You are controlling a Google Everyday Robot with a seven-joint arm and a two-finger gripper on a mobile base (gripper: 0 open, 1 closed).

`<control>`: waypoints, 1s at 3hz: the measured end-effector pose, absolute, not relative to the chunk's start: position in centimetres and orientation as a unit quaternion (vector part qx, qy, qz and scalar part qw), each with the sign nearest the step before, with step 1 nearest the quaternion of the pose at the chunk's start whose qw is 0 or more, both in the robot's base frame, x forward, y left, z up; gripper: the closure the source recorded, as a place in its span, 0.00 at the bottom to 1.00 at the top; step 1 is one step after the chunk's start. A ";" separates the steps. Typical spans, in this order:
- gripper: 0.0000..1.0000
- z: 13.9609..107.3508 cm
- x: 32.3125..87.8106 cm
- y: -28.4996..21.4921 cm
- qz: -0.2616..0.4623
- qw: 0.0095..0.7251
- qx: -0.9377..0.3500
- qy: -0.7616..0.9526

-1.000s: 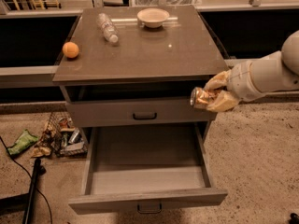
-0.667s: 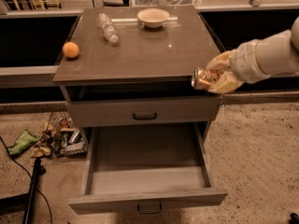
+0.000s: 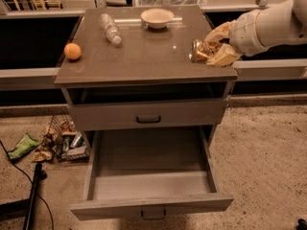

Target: Pick orange can from middle drawer and place on counter

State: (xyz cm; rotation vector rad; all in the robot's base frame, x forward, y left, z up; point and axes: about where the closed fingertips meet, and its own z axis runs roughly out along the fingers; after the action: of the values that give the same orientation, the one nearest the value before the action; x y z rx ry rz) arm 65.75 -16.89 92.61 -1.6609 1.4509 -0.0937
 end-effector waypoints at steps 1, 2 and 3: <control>1.00 92.6 65.8 -16.8 -0.038 0.450 -0.672 0.587; 1.00 92.1 67.9 -15.0 -0.029 0.451 -0.677 0.581; 1.00 91.4 70.8 -13.0 -0.021 0.453 -0.679 0.578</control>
Offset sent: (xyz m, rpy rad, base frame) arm 0.0548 0.0425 -0.0089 0.0134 0.0089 0.0476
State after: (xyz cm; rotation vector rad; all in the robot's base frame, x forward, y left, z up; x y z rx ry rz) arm 70.85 -13.04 91.38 -1.6763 1.4267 -0.0523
